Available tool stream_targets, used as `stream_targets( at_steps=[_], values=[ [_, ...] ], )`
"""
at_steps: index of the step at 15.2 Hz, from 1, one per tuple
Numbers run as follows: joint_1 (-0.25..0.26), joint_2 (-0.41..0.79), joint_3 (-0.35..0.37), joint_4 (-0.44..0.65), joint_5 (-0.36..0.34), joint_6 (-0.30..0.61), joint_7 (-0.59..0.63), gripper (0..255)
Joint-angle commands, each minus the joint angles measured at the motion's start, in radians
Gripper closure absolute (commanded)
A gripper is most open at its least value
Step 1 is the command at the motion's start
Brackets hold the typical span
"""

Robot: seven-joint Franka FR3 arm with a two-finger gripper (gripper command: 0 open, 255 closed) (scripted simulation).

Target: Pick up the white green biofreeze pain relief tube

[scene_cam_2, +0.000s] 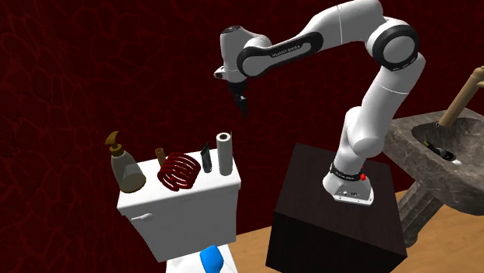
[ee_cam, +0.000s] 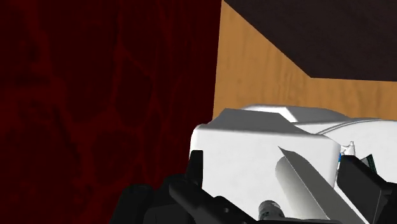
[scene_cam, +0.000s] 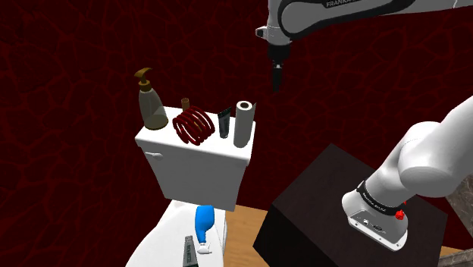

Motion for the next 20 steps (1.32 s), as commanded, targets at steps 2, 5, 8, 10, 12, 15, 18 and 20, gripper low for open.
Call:
stream_targets(
  at_steps=[2,5,8,10,12,15,18,20],
  values=[
    [0.018,0.102,0.009,0.067,0.010,0.035,-0.084,0],
    [0.035,0.200,0.025,0.140,0.019,0.058,-0.161,0],
    [0.051,0.295,0.045,0.217,0.024,0.074,-0.233,0],
    [0.062,0.356,0.061,0.269,0.026,0.081,-0.279,0],
    [0.074,0.416,0.077,0.323,0.025,0.085,-0.323,0],
    [0.079,0.450,0.085,0.331,0.023,0.110,-0.340,0],
    [0.079,0.464,0.084,0.310,0.021,0.145,-0.337,0],
    [0.079,0.474,0.084,0.297,0.019,0.169,-0.335,0]
  ],
)
